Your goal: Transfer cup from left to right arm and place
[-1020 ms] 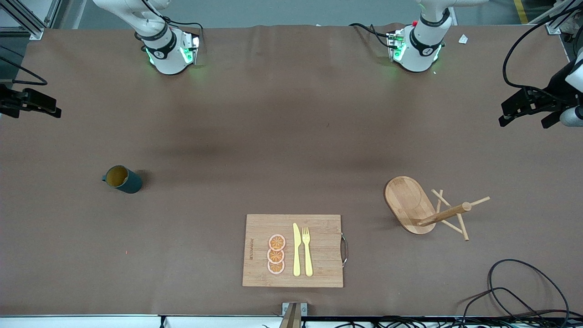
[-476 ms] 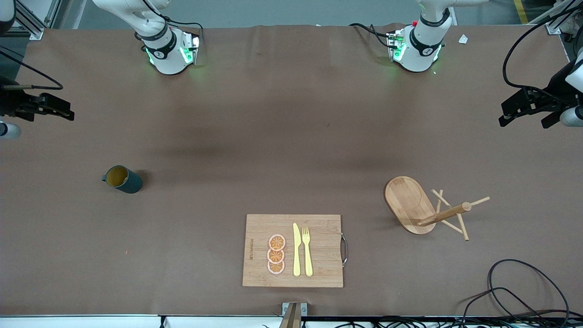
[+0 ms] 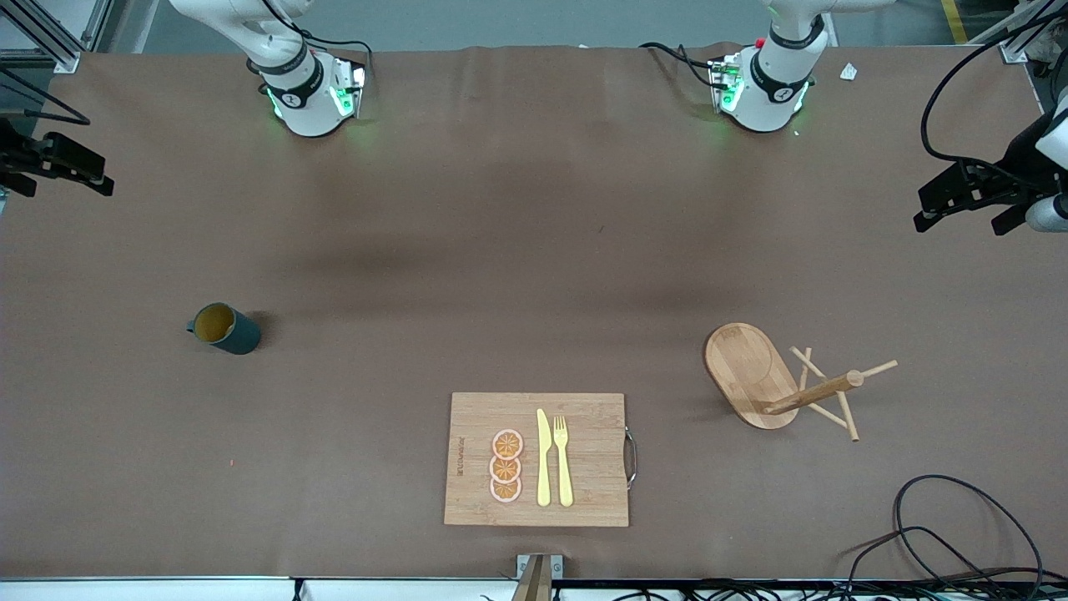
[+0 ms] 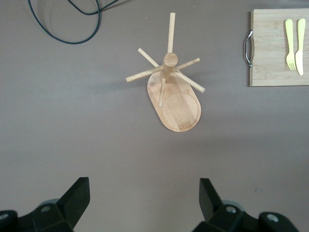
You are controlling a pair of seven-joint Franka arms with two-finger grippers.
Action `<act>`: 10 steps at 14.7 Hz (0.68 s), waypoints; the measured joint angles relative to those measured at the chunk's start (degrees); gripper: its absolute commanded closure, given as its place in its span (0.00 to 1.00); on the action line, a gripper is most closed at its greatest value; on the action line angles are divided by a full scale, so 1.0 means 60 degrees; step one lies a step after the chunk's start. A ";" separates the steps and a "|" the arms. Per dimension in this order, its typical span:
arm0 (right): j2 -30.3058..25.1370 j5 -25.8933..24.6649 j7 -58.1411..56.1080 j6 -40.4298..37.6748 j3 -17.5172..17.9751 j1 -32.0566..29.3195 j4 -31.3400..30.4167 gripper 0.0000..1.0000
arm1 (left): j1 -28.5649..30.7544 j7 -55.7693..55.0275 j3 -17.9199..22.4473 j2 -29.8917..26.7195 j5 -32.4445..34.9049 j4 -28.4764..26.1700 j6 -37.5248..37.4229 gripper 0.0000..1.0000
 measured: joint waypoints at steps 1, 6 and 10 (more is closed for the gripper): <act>-0.0067 0.0000 0.0001 -0.0027 -0.0008 -0.0049 -0.0010 0.00 | 0.0000 0.0000 0.0000 0.0000 0.0000 0.0000 0.0000 0.00; -0.0191 0.0008 0.0001 -0.0098 0.0032 -0.0299 -0.0073 0.00 | 0.0002 0.0000 0.0002 0.0001 0.0000 0.0000 0.0000 0.00; -0.0191 0.0009 0.0001 -0.0080 0.0126 -0.0329 -0.0085 0.00 | 0.0006 0.0000 0.0004 0.0001 0.0000 0.0000 0.0000 0.00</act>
